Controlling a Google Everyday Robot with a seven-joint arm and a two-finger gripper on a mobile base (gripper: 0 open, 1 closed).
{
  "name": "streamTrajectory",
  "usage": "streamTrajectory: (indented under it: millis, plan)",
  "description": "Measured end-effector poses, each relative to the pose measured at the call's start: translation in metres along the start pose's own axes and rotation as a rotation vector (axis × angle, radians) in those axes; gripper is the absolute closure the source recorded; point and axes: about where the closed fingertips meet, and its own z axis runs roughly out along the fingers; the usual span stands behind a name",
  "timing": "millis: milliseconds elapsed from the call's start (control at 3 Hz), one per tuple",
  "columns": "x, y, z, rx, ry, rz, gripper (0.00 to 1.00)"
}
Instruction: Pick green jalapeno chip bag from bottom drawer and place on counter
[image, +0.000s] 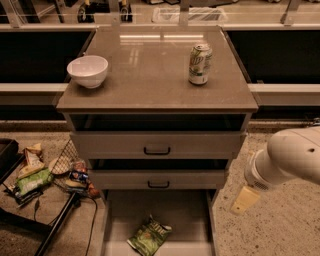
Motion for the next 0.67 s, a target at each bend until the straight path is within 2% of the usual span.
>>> streamTrajectory:
  millis: [333,667]
  plan:
    - [-0.0024,-0.0022,0.0074,0.005,-0.019,0.009,0.0]
    - [-0.0056,-0.001,0.0015,0.017,-0.036,0.007,0.0]
